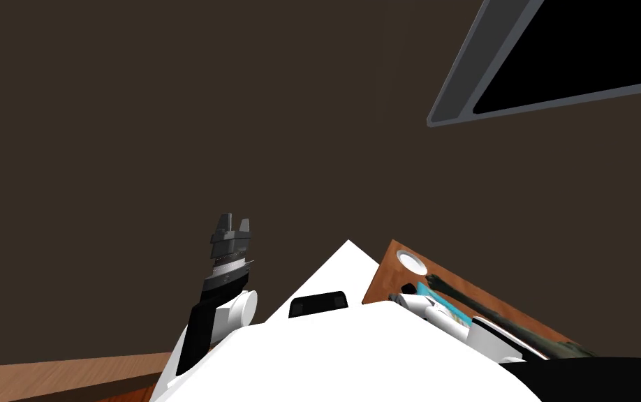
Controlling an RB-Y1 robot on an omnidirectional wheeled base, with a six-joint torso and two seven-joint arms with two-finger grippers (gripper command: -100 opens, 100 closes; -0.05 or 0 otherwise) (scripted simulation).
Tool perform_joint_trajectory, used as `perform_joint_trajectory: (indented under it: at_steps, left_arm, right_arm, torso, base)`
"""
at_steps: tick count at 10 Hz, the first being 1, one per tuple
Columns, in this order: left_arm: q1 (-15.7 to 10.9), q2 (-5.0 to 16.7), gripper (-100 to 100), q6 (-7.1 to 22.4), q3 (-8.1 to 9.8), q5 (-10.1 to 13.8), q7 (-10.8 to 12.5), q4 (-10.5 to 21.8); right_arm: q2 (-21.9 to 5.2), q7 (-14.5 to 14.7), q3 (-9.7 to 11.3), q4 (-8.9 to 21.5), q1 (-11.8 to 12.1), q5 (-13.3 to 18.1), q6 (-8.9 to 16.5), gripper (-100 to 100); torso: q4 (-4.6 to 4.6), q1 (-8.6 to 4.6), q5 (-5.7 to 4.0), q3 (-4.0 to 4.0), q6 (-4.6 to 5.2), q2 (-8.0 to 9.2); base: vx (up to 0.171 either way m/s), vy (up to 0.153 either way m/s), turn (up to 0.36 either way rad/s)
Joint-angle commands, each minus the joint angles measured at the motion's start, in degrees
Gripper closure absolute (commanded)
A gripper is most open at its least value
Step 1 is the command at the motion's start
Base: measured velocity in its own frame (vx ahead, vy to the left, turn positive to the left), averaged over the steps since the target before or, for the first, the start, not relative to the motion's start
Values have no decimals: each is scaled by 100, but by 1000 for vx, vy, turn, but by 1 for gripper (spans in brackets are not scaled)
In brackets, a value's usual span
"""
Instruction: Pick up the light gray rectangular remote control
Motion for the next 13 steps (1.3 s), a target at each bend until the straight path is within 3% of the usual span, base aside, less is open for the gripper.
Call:
perform_joint_trajectory:
  at_steps: [1,5,6,7,13]
  left_arm:
    - [0,0,0,0,0,0,0,0]
    - [0,0,0,0,0,0,0,0]
    - [0,0,0,0,0,0,0,0]
    - [0,0,0,0,0,0,0,0]
    - [0,0,0,0,0,0,0,0]
  right_arm:
    - [-1,119,54,214,-52,-120,33,-100]
    - [-2,156,118,417,-111,-205,113,-100]
    - [-2,189,119,439,-119,-220,110,0]
    - [168,46,54,553,-103,7,-9,-100]
    - [564,-280,-97,827,-67,531,-286,-100]
  torso:
    - [0,0,0,0,0,0]
    - [-1,-13,-3,-3,-1,-6]
    - [0,1,0,0,0,-1]
    - [1,10,2,2,0,3]
    - [1,-3,-1,3,-1,5]
  base:
    - [8,-30,96]
    - [24,-61,88]
    - [2,-6,0]
    - [12,-35,44]
    - [4,-54,29]
